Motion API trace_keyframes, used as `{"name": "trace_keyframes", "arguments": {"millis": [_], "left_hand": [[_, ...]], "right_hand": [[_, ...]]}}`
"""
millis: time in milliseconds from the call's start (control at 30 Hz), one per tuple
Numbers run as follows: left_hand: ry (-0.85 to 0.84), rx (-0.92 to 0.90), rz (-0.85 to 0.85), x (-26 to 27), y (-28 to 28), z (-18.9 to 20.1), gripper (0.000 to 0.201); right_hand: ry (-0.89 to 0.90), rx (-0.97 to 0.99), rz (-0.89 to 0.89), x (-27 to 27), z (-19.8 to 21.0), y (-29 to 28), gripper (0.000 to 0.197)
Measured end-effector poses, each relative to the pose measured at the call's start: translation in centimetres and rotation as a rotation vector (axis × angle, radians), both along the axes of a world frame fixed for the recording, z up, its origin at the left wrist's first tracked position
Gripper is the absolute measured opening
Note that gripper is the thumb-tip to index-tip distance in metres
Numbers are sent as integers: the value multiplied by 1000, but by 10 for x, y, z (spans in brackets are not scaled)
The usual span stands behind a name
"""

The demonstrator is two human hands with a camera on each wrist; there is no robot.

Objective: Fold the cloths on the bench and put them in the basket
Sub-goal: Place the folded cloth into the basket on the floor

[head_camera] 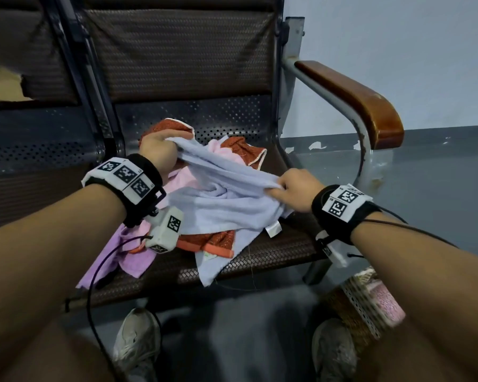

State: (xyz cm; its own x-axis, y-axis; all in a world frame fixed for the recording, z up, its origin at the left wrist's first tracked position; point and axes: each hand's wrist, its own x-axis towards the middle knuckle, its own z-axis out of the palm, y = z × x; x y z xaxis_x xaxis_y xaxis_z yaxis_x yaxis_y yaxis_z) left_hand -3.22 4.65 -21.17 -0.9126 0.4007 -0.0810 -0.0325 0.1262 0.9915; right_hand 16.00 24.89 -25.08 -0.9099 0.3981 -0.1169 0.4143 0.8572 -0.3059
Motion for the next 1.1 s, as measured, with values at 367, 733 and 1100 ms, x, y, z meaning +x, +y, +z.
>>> {"name": "trace_keyframes", "arguments": {"millis": [367,733,1100], "left_hand": [[246,-357,47,-13,-6,0,38],[56,94,141,-23,-5,4,35],[11,99,118,-41,-16,-9,35]], "right_hand": [[128,35,34,12,25,12,29],[56,-189,-90,4,8,6,35],[161,-76,-39,12,22,18,22]]}}
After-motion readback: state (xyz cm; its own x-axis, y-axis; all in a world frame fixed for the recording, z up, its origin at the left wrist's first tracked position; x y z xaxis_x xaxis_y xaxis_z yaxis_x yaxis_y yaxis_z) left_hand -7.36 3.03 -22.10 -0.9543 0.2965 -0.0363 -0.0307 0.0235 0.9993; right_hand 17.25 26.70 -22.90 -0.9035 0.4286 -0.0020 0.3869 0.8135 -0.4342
